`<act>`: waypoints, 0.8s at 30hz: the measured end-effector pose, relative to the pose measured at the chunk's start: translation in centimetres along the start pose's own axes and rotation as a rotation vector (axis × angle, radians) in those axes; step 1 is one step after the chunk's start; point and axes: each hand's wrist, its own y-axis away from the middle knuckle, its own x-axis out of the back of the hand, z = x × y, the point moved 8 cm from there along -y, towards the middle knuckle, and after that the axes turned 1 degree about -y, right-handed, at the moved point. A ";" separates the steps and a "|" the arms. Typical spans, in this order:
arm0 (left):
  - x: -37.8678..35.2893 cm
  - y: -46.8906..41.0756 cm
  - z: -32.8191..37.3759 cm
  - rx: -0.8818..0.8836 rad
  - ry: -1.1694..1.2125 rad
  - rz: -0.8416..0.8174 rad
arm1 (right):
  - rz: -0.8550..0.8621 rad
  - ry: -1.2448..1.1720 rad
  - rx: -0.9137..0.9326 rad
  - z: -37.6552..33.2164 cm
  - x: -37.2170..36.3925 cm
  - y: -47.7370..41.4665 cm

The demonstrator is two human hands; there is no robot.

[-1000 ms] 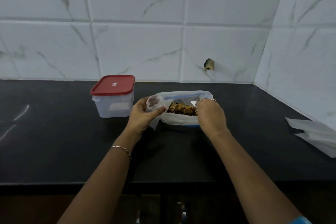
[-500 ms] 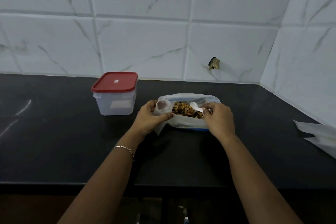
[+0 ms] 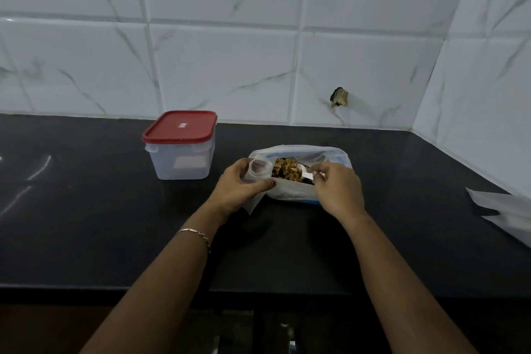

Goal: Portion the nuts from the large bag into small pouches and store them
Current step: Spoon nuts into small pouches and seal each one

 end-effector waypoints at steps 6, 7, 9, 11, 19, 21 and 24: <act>-0.3 0.2 0.1 -0.019 0.028 -0.044 | -0.181 -0.145 -0.162 0.6 -1.5 0.1; -0.3 0.3 0.2 -0.025 0.037 -0.049 | -0.193 -0.184 -0.186 0.6 -1.6 0.2; -0.5 0.4 0.5 -0.038 0.053 -0.055 | -0.195 -0.264 -0.228 0.7 -1.8 0.3; -0.5 0.4 0.7 -0.050 0.061 -0.062 | -0.205 -0.331 -0.263 0.7 -1.9 0.5; -1.1 0.8 1.4 -0.070 0.116 -0.102 | -0.286 -0.480 -0.382 1.2 -3.6 0.9; -1.1 0.8 1.4 -0.075 0.119 -0.104 | -0.296 -0.531 -0.409 1.3 -4.1 0.9; -1.1 0.9 1.5 -0.087 0.135 -0.091 | -0.302 -0.582 -0.444 2.5 -5.3 0.5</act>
